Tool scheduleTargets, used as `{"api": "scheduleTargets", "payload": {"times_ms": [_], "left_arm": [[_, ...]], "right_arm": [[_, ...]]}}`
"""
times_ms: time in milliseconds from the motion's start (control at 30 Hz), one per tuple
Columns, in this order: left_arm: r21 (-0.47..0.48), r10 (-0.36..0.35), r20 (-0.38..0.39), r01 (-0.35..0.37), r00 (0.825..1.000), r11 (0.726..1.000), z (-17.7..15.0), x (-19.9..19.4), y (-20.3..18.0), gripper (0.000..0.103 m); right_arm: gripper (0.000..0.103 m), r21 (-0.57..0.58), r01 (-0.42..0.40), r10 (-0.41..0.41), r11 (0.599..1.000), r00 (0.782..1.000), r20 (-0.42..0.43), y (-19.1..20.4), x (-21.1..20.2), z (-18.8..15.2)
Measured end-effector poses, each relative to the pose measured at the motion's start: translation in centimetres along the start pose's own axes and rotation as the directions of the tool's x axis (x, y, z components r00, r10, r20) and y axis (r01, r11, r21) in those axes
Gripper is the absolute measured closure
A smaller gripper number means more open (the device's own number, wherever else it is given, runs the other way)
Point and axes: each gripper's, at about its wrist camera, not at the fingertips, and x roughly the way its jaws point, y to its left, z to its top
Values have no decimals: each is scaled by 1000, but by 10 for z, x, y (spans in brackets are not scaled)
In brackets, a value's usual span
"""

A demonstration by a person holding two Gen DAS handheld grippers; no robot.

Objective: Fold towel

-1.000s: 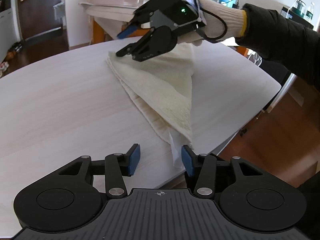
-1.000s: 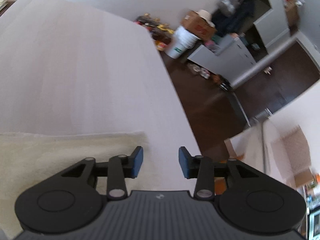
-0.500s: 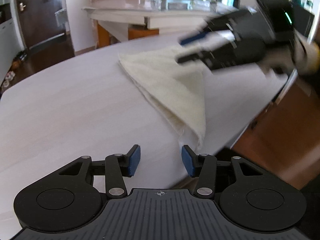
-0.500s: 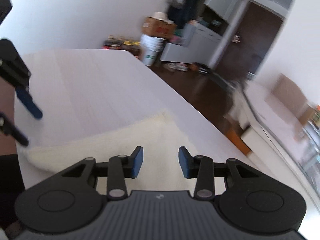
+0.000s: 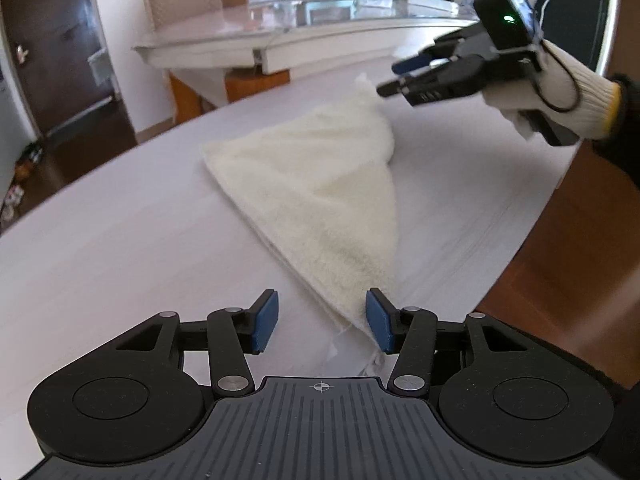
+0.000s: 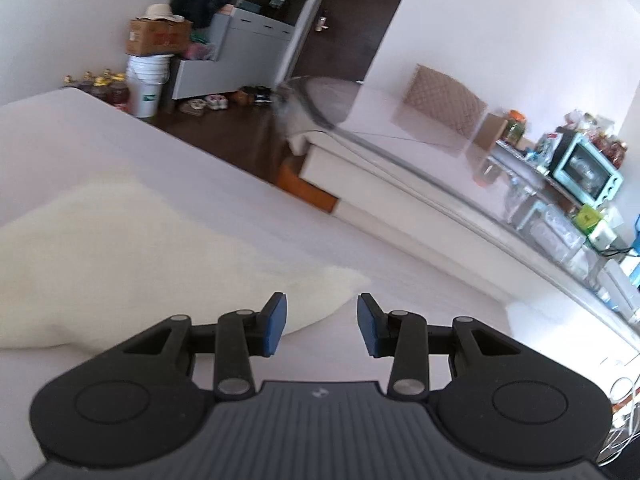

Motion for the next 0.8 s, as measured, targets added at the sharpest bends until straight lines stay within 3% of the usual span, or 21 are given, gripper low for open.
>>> {"api": "scheduleTargets", "payload": {"times_ms": [267,467,567,667,800], "left_arm": [[-17,-25,-43,24,999,1000,-1,-2,1,50],[-27,-34,-41,33,999,999,0,-2,2,51],[-31,-40,-15,39,999,999,-2,-9,6,50],[-24,12,20,-11,1000,1000,-2,-24,19,50],[-8,84,42,-84,996,996,-4,-38,35,45]], "right_arm": [[62,4,30,-30,1000,999,-43,-10,28,-3],[61,10,21,-21,1000,1000,4,-7,7,-6],[59,47,-62,59,997,997,52,-1,-17,-3],[57,52,-219,212,974,971,107,28,-63,-8],[52,9,-405,398,914,902,164,80,-113,-20]]}}
